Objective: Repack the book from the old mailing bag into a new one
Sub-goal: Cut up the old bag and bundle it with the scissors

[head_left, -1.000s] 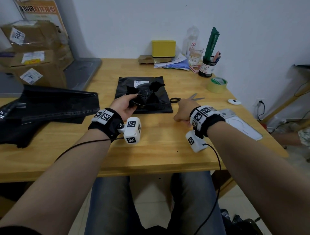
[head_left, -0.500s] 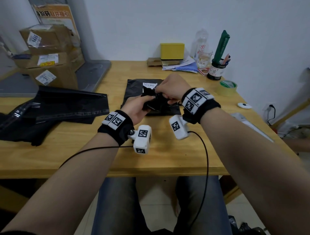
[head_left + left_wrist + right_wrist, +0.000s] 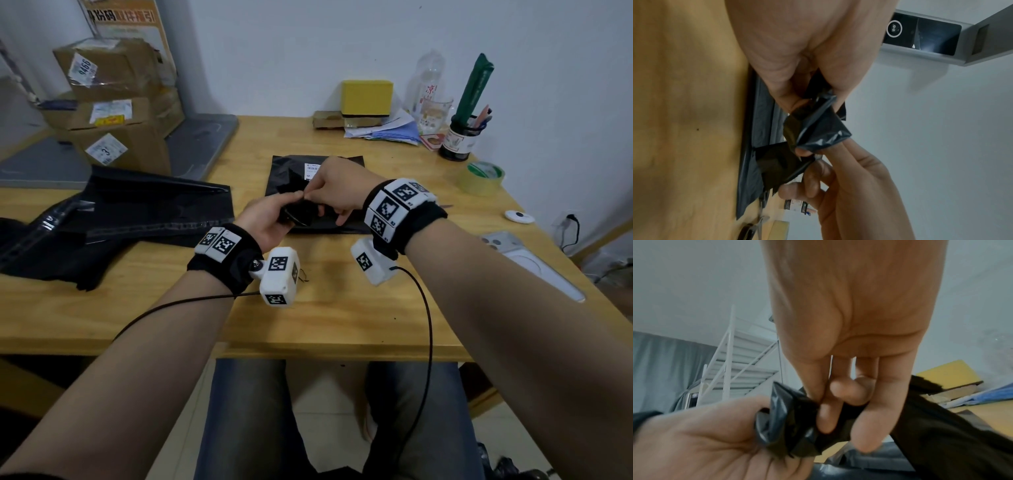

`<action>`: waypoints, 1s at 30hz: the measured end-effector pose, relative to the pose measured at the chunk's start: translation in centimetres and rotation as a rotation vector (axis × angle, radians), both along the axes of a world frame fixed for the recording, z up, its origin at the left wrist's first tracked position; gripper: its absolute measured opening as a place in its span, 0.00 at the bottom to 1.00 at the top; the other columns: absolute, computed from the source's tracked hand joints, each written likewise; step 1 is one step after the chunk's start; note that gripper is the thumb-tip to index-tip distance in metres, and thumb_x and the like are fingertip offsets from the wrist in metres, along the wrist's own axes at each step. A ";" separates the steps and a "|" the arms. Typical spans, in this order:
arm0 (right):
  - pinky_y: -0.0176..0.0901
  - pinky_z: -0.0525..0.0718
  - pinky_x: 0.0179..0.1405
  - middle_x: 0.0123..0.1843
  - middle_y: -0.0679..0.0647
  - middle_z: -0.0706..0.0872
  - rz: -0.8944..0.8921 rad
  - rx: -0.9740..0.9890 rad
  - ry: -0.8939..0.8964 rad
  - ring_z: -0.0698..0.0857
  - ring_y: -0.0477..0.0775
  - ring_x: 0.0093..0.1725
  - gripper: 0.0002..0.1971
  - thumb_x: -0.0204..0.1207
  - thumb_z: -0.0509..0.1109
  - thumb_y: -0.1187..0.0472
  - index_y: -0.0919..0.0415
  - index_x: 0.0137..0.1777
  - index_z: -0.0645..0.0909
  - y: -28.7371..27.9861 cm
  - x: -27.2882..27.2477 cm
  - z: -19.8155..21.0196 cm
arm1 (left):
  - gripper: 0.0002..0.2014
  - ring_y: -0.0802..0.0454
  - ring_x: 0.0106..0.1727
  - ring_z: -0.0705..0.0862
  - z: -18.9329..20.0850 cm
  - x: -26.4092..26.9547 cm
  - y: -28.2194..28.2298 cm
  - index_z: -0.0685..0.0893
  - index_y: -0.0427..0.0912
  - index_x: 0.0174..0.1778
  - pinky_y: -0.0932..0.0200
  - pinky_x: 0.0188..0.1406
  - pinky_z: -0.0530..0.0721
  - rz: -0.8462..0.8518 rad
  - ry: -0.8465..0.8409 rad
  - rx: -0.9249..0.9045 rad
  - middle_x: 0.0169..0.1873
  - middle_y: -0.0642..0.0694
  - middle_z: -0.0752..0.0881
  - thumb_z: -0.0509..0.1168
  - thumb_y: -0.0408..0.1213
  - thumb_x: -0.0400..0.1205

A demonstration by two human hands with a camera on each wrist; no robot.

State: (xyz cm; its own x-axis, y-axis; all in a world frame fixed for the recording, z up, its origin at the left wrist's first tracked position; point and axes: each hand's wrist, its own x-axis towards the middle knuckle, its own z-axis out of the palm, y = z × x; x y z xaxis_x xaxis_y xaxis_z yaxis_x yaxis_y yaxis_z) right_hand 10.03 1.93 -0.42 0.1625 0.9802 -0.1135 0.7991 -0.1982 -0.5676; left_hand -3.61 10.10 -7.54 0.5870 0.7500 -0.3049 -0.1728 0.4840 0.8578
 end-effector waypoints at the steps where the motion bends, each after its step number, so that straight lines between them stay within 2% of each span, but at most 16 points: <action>1: 0.56 0.94 0.35 0.38 0.58 0.91 0.003 0.009 0.029 0.81 0.53 0.28 0.11 0.86 0.68 0.60 0.54 0.60 0.91 -0.1 -0.1 -0.1 | 0.29 0.40 0.66 0.86 -0.3 -0.2 0.5 0.81 0.28 0.71 0.52 0.66 0.84 0.017 0.023 -0.002 0.67 0.32 0.84 0.76 0.34 0.74; 4: 0.52 0.94 0.33 0.42 0.57 0.94 -0.060 0.093 0.095 0.80 0.51 0.28 0.07 0.82 0.73 0.58 0.56 0.51 0.93 -0.7 -0.3 -0.4 | 0.23 0.43 0.62 0.88 0.0 -0.9 0.6 0.82 0.32 0.70 0.55 0.57 0.88 0.088 0.037 -0.007 0.65 0.34 0.86 0.73 0.31 0.78; 6: 0.53 0.94 0.34 0.40 0.55 0.95 -0.092 0.069 0.111 0.81 0.52 0.29 0.06 0.79 0.77 0.56 0.57 0.46 0.93 -1.2 -0.3 -0.6 | 0.15 0.46 0.54 0.89 0.3 -1.4 0.5 0.85 0.35 0.65 0.58 0.48 0.89 0.123 0.033 -0.014 0.58 0.37 0.89 0.69 0.28 0.81; 8: 0.51 0.92 0.36 0.39 0.56 0.95 -0.059 -0.081 0.078 0.81 0.54 0.31 0.08 0.77 0.79 0.56 0.61 0.48 0.93 -1.8 -0.5 -1.1 | 0.08 0.48 0.47 0.89 0.0 -1.8 0.7 0.86 0.37 0.56 0.60 0.42 0.89 0.177 0.041 -0.016 0.48 0.39 0.89 0.67 0.26 0.83; 11: 0.52 0.92 0.36 0.41 0.62 0.94 0.041 -0.327 -0.020 0.83 0.56 0.32 0.16 0.75 0.81 0.56 0.71 0.52 0.91 -2.6 -1.6 -2.6 | 0.04 0.49 0.43 0.89 -0.4 -2.5 0.3 0.86 0.36 0.50 0.59 0.45 0.89 0.218 0.065 -0.024 0.44 0.40 0.89 0.69 0.26 0.82; 13: 0.50 0.91 0.32 0.38 0.63 0.92 0.072 -0.371 -0.064 0.84 0.56 0.31 0.18 0.72 0.83 0.55 0.74 0.48 0.90 -2.9 -2.6 -3.4 | 0.05 0.49 0.39 0.90 -0.7 -2.9 0.1 0.87 0.34 0.51 0.56 0.44 0.91 0.223 0.103 -0.020 0.43 0.40 0.89 0.71 0.27 0.81; 15: 0.44 0.86 0.26 0.39 0.64 0.93 0.072 -0.351 -0.114 0.84 0.56 0.29 0.19 0.69 0.84 0.55 0.74 0.44 0.90 -2.7 -3.5 -3.8 | 0.08 0.48 0.39 0.91 -1.0 -3.2 -0.1 0.87 0.33 0.54 0.55 0.38 0.92 0.231 0.119 -0.023 0.44 0.39 0.90 0.72 0.27 0.80; 17: 0.39 0.83 0.22 0.34 0.60 0.93 0.068 -0.325 -0.199 0.83 0.53 0.24 0.18 0.67 0.85 0.54 0.71 0.41 0.90 -2.4 -4.3 -3.9 | 0.11 0.46 0.41 0.91 -1.0 -3.3 -0.3 0.87 0.32 0.58 0.56 0.32 0.90 0.239 0.124 -0.018 0.46 0.37 0.90 0.72 0.27 0.80; 19: 0.39 0.85 0.22 0.23 0.52 0.88 0.074 -0.302 -0.292 0.82 0.51 0.19 0.16 0.68 0.86 0.54 0.65 0.34 0.86 -2.1 -5.1 -4.2 | 0.12 0.45 0.40 0.91 -1.1 -3.3 -0.5 0.87 0.33 0.59 0.56 0.29 0.89 0.241 0.123 -0.016 0.46 0.37 0.90 0.72 0.27 0.79; 21: 0.41 0.86 0.26 0.19 0.50 0.85 0.080 -0.287 -0.329 0.82 0.50 0.18 0.16 0.69 0.85 0.55 0.62 0.31 0.83 -2.0 -5.5 -4.4 | 0.12 0.44 0.39 0.92 -1.2 -3.3 -0.6 0.88 0.34 0.59 0.53 0.32 0.90 0.236 0.103 -0.027 0.44 0.36 0.90 0.72 0.28 0.79; 25: 0.38 0.84 0.21 0.23 0.55 0.87 0.076 -0.330 -0.210 0.83 0.52 0.19 0.09 0.73 0.80 0.63 0.70 0.39 0.90 -2.1 -5.3 -5.1 | 0.11 0.45 0.36 0.92 -1.4 -3.0 -0.6 0.88 0.35 0.58 0.50 0.38 0.92 0.236 0.102 -0.026 0.39 0.37 0.91 0.72 0.27 0.80; 27: 0.41 0.85 0.25 0.26 0.59 0.88 0.063 -0.337 -0.140 0.82 0.56 0.23 0.07 0.73 0.78 0.65 0.71 0.41 0.89 -2.4 -4.9 -5.2 | 0.11 0.45 0.37 0.92 -1.5 -2.8 -0.6 0.88 0.34 0.58 0.50 0.39 0.92 0.245 0.108 -0.023 0.38 0.38 0.91 0.72 0.27 0.80; 30: 0.50 0.87 0.31 0.29 0.60 0.86 0.038 -0.313 0.043 0.81 0.58 0.28 0.07 0.73 0.75 0.67 0.72 0.42 0.89 -2.6 -3.4 -4.1 | 0.10 0.46 0.38 0.91 -1.6 -2.5 -0.5 0.87 0.33 0.58 0.54 0.33 0.90 0.245 0.108 -0.019 0.38 0.39 0.91 0.70 0.26 0.81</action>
State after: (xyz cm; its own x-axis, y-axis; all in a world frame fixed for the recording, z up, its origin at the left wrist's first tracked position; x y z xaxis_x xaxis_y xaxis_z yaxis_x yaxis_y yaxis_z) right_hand 6.64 -0.64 -4.51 0.1150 0.9017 -0.4168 0.7859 -0.3392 -0.5170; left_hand -6.16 9.59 -9.14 0.3523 0.8590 -0.3714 -0.1948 0.4555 0.8687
